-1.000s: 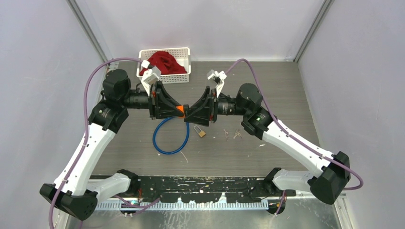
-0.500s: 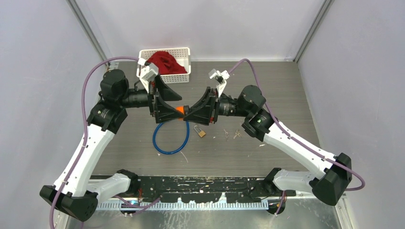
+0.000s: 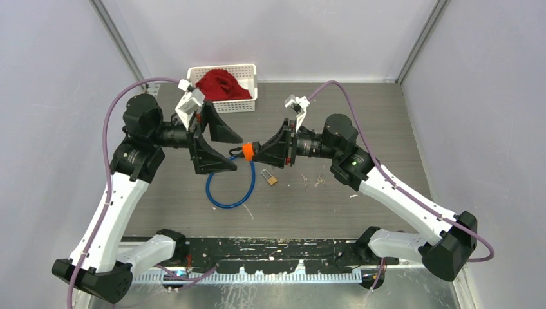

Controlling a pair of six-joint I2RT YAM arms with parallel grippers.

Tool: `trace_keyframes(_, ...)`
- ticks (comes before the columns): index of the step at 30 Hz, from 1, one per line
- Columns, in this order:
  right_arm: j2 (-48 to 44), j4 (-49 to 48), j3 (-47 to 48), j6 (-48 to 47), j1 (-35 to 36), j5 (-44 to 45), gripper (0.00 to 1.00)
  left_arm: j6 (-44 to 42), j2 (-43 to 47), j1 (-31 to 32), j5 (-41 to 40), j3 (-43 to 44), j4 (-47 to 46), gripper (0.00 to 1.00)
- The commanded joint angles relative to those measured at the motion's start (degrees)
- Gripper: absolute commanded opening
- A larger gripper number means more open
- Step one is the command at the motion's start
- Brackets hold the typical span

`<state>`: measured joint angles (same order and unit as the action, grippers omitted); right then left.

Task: Unlock with the key
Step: Unlock the lock.

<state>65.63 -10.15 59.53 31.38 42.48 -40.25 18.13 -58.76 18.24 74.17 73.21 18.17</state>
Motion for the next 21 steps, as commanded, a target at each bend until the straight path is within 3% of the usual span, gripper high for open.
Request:
trace_keyframes(1, -2.4, -2.7, 1.1, -0.9, -0.7, 0.9, 0.01, -0.5, 2.0, -0.3, 5.1, 0.5, -2.5, 1.00)
trace_keyframes(5, -1.9, -3.1, 1.8, 0.7, -0.9, -0.6, 0.01, -23.7, 2.7, -0.2, -2.8, 3.8, 16.7, 0.95)
trace_keyframes(9, -1.1, -4.9, 1.8, 3.1, -1.0, -2.5, 0.01, -42.2, 6.2, -0.1, -17.8, 2.0, 21.1, 0.91)
trace_keyframes(19, 3.4, -8.0, 3.4, 8.9, -1.0, -5.7, 0.01, -57.4, 8.1, 3.3, -24.8, -1.8, 23.8, 0.88)
trace_keyframes(21, 4.1, -7.8, 3.9, 9.8, -1.0, -5.8, 0.01, -59.0, 7.4, 4.5, -26.3, -1.6, 24.6, 0.82)
